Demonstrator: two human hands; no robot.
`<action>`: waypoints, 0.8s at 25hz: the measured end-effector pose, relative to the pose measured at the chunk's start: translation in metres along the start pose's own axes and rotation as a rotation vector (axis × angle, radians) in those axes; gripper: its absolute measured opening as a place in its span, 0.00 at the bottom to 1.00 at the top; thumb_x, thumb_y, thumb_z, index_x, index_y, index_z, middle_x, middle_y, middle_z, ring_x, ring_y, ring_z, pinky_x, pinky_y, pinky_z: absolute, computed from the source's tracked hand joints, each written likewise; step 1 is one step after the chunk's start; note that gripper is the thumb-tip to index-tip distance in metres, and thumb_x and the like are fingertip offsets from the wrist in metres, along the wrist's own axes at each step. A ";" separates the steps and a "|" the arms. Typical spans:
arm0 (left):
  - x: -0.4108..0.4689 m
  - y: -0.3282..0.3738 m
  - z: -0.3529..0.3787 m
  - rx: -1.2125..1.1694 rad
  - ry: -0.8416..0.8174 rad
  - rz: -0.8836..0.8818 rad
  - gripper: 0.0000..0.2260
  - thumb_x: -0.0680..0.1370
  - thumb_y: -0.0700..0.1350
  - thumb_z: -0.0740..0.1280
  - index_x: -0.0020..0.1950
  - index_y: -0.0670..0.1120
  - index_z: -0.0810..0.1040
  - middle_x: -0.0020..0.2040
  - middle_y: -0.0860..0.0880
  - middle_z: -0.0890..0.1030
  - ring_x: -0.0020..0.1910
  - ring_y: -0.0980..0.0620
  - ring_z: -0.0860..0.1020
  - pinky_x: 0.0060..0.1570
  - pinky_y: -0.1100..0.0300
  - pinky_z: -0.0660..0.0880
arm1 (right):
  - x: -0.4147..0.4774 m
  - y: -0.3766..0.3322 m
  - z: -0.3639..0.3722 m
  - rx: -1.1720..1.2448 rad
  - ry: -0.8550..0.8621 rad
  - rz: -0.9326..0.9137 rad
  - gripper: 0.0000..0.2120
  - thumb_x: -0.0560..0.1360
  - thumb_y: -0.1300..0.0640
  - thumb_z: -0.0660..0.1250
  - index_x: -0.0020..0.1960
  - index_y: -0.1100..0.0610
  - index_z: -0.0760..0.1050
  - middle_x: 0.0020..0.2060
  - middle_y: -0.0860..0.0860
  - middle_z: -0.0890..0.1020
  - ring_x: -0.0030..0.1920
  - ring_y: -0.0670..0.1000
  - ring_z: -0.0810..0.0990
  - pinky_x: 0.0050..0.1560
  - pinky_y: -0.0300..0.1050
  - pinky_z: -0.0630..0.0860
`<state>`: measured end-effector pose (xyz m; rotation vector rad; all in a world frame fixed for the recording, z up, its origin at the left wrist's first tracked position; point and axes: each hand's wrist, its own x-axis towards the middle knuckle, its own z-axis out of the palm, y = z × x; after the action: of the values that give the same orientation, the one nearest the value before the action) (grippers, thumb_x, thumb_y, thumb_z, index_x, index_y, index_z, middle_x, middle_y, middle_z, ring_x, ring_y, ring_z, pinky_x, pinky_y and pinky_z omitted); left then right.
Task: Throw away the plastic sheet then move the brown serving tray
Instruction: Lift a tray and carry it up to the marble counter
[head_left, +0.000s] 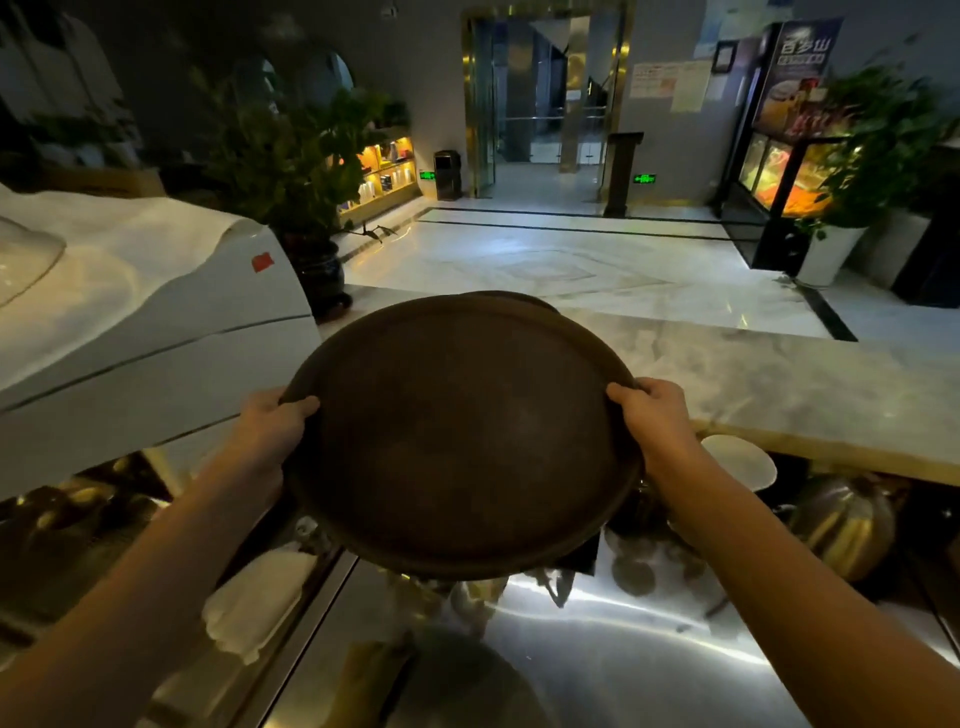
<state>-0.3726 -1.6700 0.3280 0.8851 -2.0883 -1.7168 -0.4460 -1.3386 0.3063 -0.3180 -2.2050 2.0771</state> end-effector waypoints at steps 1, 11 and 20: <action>0.008 0.005 0.006 0.017 -0.006 0.004 0.06 0.81 0.42 0.62 0.49 0.43 0.79 0.46 0.44 0.81 0.40 0.46 0.79 0.44 0.52 0.74 | 0.009 -0.002 0.001 -0.003 0.004 -0.002 0.09 0.77 0.60 0.64 0.39 0.54 0.77 0.40 0.57 0.83 0.41 0.56 0.82 0.40 0.49 0.79; 0.144 0.039 0.073 -0.026 -0.111 -0.046 0.11 0.80 0.42 0.63 0.59 0.41 0.79 0.52 0.40 0.82 0.49 0.40 0.81 0.53 0.45 0.76 | 0.119 -0.024 0.038 -0.046 0.100 0.039 0.07 0.78 0.60 0.62 0.42 0.57 0.76 0.43 0.58 0.82 0.44 0.58 0.82 0.41 0.51 0.79; 0.286 0.066 0.142 -0.138 -0.188 -0.113 0.15 0.81 0.38 0.61 0.67 0.38 0.73 0.61 0.36 0.79 0.55 0.37 0.79 0.51 0.48 0.75 | 0.252 -0.036 0.105 -0.209 0.169 0.060 0.07 0.77 0.62 0.61 0.49 0.66 0.76 0.46 0.63 0.81 0.43 0.59 0.80 0.44 0.57 0.81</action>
<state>-0.6923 -1.7317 0.3126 0.8449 -2.0369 -2.0477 -0.7164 -1.3889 0.3169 -0.5614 -2.3372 1.7734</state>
